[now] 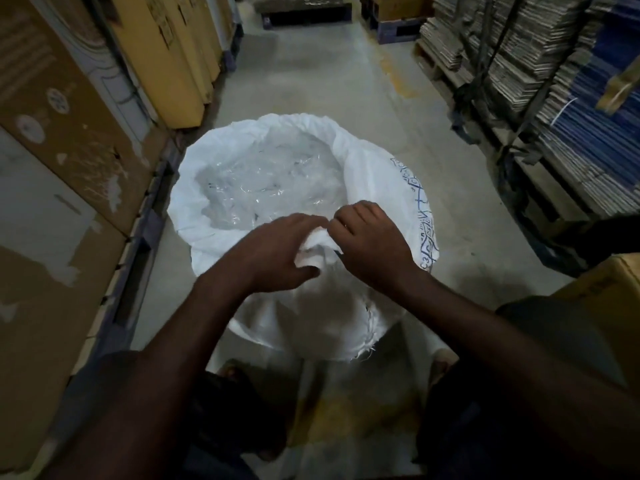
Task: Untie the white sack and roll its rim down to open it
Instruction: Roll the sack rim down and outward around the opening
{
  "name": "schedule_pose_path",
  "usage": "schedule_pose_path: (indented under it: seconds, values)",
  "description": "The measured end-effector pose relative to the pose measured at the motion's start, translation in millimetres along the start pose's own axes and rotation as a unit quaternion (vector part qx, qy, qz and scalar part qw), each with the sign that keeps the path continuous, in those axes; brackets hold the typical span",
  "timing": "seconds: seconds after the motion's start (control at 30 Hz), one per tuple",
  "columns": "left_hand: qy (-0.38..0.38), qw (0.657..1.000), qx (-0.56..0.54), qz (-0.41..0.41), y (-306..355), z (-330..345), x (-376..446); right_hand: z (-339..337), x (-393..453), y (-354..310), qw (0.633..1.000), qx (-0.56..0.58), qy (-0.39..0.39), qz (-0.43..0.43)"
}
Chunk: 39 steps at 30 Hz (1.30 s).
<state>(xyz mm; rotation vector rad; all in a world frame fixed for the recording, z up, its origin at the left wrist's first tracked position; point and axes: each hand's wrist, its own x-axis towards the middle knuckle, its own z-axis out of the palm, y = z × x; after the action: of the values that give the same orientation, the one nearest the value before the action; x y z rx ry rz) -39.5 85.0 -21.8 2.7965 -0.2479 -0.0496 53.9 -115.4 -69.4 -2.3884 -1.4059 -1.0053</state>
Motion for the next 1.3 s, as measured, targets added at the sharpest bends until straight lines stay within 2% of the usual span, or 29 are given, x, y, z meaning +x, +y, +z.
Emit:
schedule_pose_path:
  seconds: [0.17,0.3,0.4,0.6,0.77,0.87,0.97,1.03,1.1,1.2,1.3]
  values:
    - [0.043,0.991,0.089,-0.090,6.7,13.8,9.9,1.1,-3.5,-0.1,0.995,0.048,-0.077,0.030]
    - [0.180,0.969,0.144,-0.084,7.0,27.6,11.4,-21.3,-1.0,15.1,0.976,0.153,-0.144,0.062]
    - [0.190,0.968,0.129,-0.101,-5.5,23.7,12.0,-30.0,-11.5,21.1,0.966,0.129,-0.207,0.081]
    - [0.175,0.970,0.134,-0.102,-3.3,25.4,8.2,-20.6,-8.4,26.8,0.977,0.024,-0.178,0.116]
    - [0.221,0.962,0.141,-0.072,-0.2,33.7,2.6,-24.0,-3.5,45.2,0.987,0.018,-0.110,0.115]
    - [0.189,0.974,0.112,-0.061,5.4,38.5,-0.9,-18.0,-4.5,41.6,0.990,0.038,-0.094,0.096]
    - [0.173,0.981,0.087,-0.016,10.5,40.5,4.5,-12.1,-7.9,33.8,0.992,0.061,-0.091,0.062]
    - [0.219,0.970,0.103,0.006,18.4,45.9,12.6,-9.7,-9.9,25.9,0.992,0.066,-0.098,0.039]
    - [0.263,0.956,0.130,-0.008,25.2,50.1,16.4,-9.2,-11.8,21.4,0.992,0.073,-0.096,0.019]
    - [0.261,0.953,0.156,-0.021,24.8,48.0,16.1,-13.9,-15.6,25.8,0.990,0.101,-0.097,-0.008]
    - [0.264,0.950,0.161,-0.040,18.3,48.8,19.3,-17.8,-21.2,25.3,0.984,0.092,-0.149,0.014]
